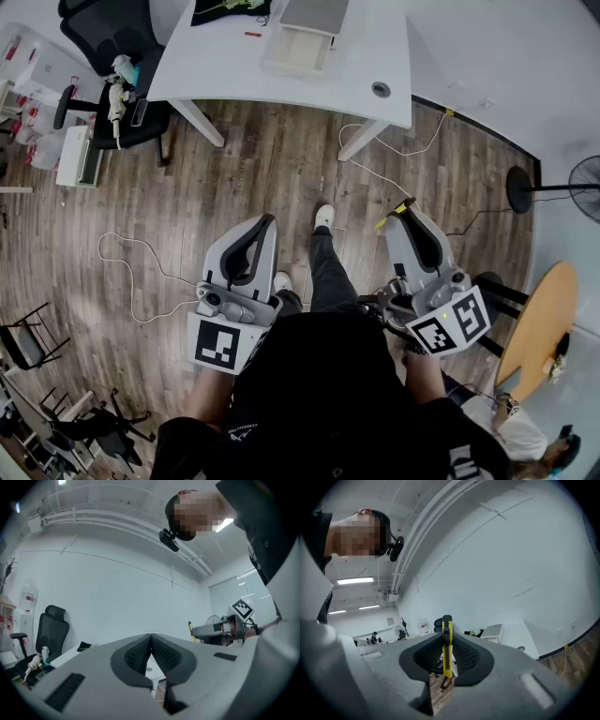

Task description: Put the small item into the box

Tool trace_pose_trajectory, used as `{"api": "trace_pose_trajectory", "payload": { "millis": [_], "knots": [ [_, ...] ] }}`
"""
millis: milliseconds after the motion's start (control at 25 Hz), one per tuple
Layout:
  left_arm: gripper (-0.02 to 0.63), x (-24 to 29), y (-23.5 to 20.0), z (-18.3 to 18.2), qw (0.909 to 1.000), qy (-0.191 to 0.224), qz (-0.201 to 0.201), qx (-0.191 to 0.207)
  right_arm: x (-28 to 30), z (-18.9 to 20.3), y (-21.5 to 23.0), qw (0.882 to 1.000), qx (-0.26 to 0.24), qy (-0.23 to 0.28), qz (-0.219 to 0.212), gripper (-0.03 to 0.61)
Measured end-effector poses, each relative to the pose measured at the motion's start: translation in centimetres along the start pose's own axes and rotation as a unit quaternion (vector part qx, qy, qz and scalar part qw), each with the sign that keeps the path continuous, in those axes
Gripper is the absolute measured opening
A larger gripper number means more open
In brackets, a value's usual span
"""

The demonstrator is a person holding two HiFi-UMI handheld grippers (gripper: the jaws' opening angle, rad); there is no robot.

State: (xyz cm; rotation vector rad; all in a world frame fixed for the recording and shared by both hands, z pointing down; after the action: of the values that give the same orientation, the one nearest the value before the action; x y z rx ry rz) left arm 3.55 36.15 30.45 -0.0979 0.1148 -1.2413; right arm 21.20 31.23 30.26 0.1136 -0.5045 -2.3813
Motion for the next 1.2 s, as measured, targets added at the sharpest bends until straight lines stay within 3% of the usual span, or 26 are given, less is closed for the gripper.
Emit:
{"api": "trace_pose_trajectory", "payload": {
  "millis": [200,360,680,880,1200],
  "knots": [
    [0.005,-7.8,3.9,-0.1,1.0,-0.004,0.004,0.002,-5.5,1.2,-7.0,0.999,-0.051,0.005,-0.012,0.067],
    [0.005,-10.8,6.2,-0.6,0.9999,-0.001,-0.001,0.011,-8.3,1.2,-9.3,0.997,-0.075,0.007,-0.028,0.067],
    [0.005,-8.3,9.9,-1.8,0.9994,0.007,-0.007,0.033,-12.6,-1.2,-6.2,0.994,-0.107,0.002,-0.018,0.067],
    [0.005,-7.6,13.1,-1.5,0.9996,0.01,0.004,0.027,-14.6,0.0,-4.6,0.993,-0.114,-0.004,-0.01,0.067],
    [0.005,-7.1,13.9,-1.3,0.9982,0.013,-0.007,0.058,-15.1,-0.4,-3.7,0.992,-0.127,-0.001,-0.021,0.067]
  ]
}}
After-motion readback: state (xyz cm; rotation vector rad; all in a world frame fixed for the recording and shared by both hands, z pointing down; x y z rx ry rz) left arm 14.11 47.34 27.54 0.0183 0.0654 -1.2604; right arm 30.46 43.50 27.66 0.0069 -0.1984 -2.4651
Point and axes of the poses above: the fingertips, and each gripper's own axes: x forward along the fingers, y to its right, z out of its underside, the point moved 2 cm from there along -x, backward along the fingers, and after that the axes turned 1 degree about z, right-handed, at the moved point
